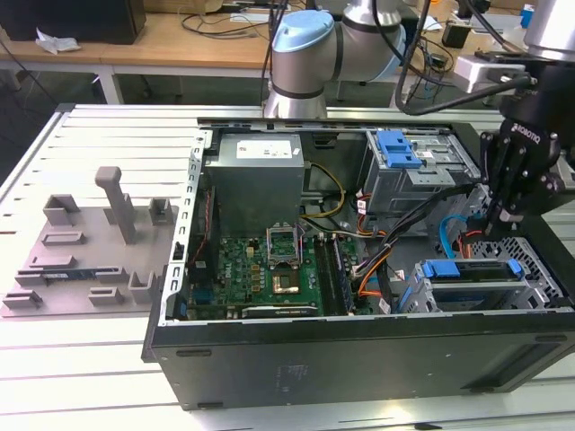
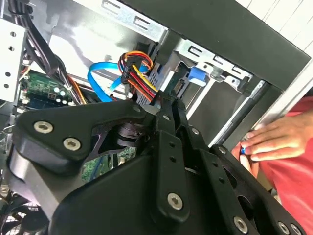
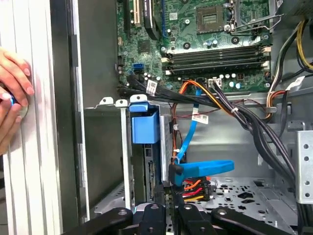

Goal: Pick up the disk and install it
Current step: 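Insert the first disk wire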

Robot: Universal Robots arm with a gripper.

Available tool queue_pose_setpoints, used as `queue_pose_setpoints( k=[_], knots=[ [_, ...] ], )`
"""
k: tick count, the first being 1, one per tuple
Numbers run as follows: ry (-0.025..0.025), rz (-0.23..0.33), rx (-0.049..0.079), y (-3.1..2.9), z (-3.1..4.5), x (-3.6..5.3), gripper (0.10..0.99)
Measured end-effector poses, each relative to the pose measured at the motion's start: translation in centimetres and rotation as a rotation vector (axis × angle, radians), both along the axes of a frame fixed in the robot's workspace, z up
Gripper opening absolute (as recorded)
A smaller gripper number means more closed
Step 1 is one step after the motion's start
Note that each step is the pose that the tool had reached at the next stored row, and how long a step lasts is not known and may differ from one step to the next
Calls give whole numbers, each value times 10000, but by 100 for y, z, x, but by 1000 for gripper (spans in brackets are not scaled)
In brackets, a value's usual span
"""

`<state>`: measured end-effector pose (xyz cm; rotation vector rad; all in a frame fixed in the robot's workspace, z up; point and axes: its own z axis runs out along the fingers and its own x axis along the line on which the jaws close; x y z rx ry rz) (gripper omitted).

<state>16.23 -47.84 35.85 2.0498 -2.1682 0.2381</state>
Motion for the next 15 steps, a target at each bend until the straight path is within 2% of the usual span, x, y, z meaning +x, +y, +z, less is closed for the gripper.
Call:
queue_pose_setpoints(
  k=[3,5,6,10,12,15],
  knots=[
    [0,2,418,-42,0,8,169],
    [0,3,804,-104,0,13,169],
    [0,3,901,-135,0,15,169],
    [0,2,1190,-231,0,30,169],
    [0,1,1279,-264,0,33,169],
    [1,3,1328,-281,1,34,169]
  ],
)
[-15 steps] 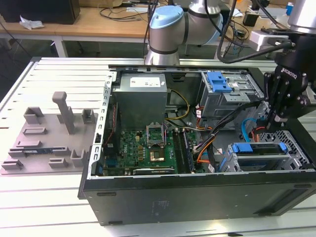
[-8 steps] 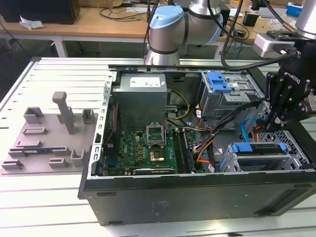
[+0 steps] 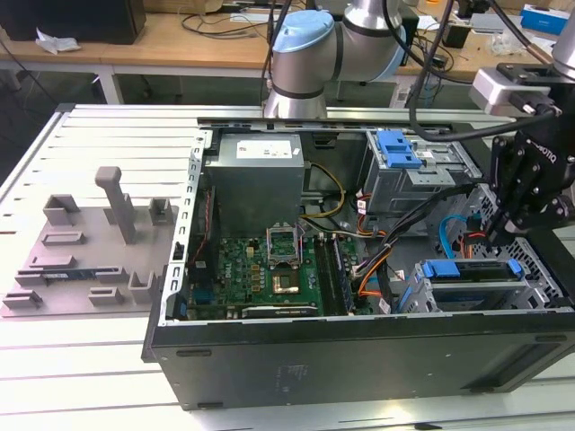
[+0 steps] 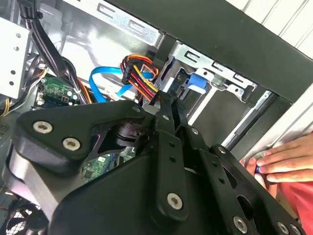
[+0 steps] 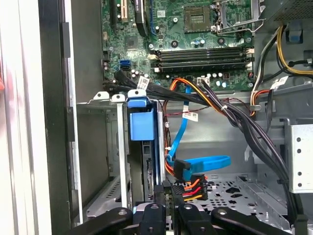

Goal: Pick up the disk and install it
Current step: 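Insert the first disk wire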

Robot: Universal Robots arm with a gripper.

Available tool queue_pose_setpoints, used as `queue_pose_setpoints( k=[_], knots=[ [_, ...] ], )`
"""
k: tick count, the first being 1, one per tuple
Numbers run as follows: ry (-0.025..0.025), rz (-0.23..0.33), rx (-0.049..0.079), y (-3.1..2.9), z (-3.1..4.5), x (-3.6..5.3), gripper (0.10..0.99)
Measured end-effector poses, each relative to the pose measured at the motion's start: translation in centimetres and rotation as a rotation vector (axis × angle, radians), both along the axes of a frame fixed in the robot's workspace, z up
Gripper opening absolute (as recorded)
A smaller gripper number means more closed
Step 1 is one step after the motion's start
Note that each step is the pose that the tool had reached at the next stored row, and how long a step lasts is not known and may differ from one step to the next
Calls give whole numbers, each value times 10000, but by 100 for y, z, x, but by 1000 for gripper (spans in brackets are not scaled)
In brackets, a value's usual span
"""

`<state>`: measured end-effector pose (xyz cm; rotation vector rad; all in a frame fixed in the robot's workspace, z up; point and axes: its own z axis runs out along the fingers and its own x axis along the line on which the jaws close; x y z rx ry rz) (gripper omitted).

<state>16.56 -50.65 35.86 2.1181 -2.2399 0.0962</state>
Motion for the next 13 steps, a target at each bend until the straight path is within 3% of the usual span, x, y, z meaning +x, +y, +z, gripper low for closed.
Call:
queue_pose_setpoints(
  k=[5,9,13],
  knots=[
    [0,-2,5,-4,0,-1,169],
    [-2,26,21,-69,0,-1,169],
    [-45,94,300,-118,0,-2,169]
  ],
)
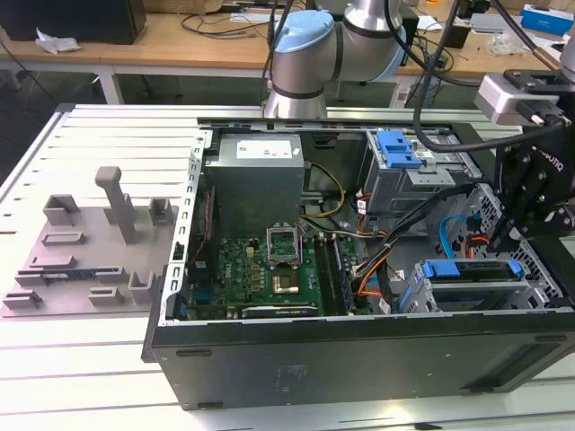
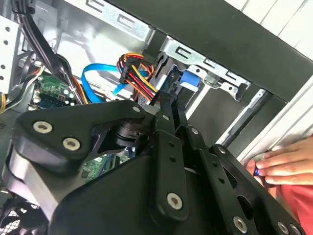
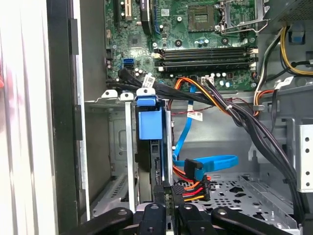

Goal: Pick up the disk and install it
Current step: 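Insert the first disk wire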

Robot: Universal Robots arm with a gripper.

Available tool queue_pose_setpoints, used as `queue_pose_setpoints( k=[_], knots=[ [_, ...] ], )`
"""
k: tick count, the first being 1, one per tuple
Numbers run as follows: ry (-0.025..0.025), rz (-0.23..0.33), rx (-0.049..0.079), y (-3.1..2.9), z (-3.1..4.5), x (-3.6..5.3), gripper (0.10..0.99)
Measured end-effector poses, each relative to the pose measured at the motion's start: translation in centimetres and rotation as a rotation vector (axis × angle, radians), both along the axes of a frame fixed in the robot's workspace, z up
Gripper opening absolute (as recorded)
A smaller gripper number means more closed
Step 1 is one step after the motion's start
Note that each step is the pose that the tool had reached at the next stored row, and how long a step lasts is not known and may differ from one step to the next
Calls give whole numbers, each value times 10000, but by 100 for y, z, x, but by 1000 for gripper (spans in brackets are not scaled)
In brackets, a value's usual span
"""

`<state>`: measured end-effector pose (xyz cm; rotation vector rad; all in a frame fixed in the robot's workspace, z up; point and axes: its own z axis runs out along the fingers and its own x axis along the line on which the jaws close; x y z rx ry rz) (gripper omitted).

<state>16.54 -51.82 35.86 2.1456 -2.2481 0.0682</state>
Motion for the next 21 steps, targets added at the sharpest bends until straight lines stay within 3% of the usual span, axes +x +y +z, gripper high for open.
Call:
queue_pose_setpoints(
  k=[1,3,11,15,21],
  knots=[
    [-15,24,130,-15,0,-3,169],
    [-17,28,190,-34,-1,-5,169],
    [-20,-175,167,-51,1,-5,169],
    [-43,-178,206,-110,-1,-14,169],
    [-63,-180,241,-106,-1,-32,169]
  ],
)
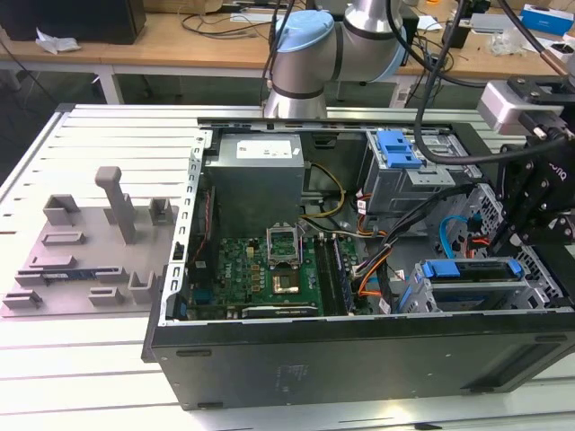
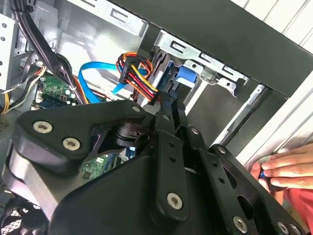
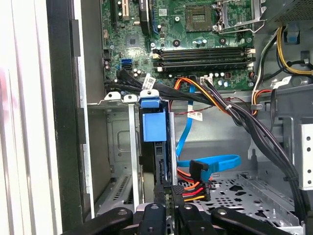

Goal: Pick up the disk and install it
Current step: 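Insert the first disk wire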

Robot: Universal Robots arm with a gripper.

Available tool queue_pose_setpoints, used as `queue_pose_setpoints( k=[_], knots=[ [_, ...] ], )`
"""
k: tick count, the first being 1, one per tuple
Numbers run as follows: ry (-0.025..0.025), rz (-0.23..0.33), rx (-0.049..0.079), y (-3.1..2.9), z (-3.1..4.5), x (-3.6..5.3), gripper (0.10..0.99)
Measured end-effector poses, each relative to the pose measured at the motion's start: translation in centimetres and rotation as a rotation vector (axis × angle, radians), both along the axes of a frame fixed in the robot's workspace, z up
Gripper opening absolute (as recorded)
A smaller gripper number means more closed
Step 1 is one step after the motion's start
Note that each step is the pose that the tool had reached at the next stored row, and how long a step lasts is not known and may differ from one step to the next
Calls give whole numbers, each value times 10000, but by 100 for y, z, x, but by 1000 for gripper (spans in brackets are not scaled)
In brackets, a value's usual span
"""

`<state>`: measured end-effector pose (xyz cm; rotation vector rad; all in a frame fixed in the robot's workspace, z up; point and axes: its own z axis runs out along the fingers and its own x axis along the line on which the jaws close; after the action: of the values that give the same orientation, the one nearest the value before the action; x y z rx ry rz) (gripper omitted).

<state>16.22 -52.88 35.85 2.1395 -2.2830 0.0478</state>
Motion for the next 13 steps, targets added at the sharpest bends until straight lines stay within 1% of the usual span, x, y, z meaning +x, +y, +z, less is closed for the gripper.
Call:
queue_pose_setpoints(
  k=[5,13],
  knots=[
    [0,-132,-39,10,-4,2,169],
    [1,-274,-45,11,-10,2,169]
  ],
)
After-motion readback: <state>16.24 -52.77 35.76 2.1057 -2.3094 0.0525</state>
